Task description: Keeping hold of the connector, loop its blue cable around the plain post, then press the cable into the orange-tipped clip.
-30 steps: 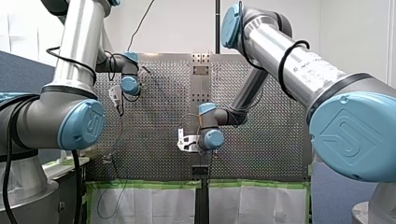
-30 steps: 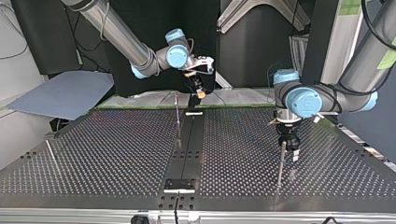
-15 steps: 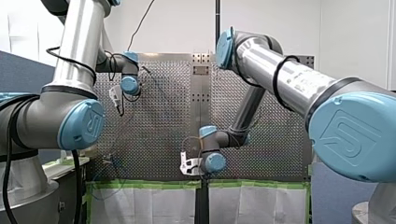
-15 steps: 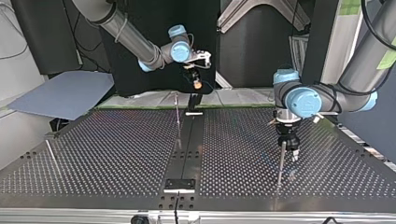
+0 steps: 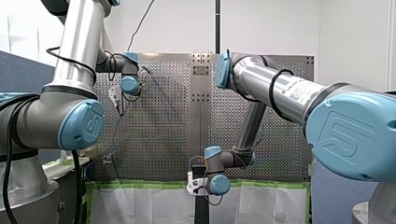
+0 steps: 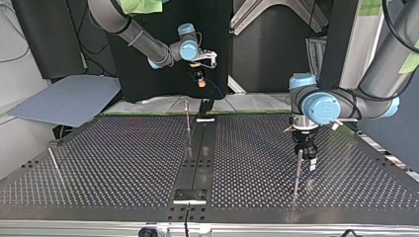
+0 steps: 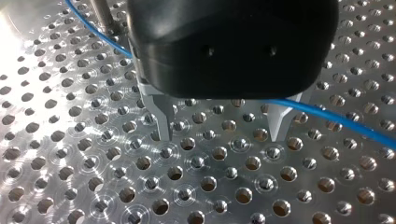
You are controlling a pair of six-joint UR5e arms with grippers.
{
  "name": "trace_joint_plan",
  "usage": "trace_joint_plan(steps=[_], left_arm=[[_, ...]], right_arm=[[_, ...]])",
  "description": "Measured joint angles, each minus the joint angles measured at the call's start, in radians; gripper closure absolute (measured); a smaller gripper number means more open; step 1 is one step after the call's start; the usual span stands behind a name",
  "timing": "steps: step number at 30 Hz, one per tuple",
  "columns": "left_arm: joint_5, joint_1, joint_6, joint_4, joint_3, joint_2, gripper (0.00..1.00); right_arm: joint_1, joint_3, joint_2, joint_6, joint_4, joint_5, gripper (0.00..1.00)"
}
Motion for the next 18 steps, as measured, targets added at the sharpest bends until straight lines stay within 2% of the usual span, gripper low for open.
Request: trace_joint_plan(steps=[9,18], left_arm=[[0.0,0.0,0.001,0.0,0.0,0.0,0.0],[0.0,0.001,0.0,0.0,0.0,0.0,0.0]], right_arm=[[-0.021,0.0,0.088,0.0,-0.048,0.029,1.0],[-0.039,0.0,0.168,-0.001,-0.059,0.045,1.0]])
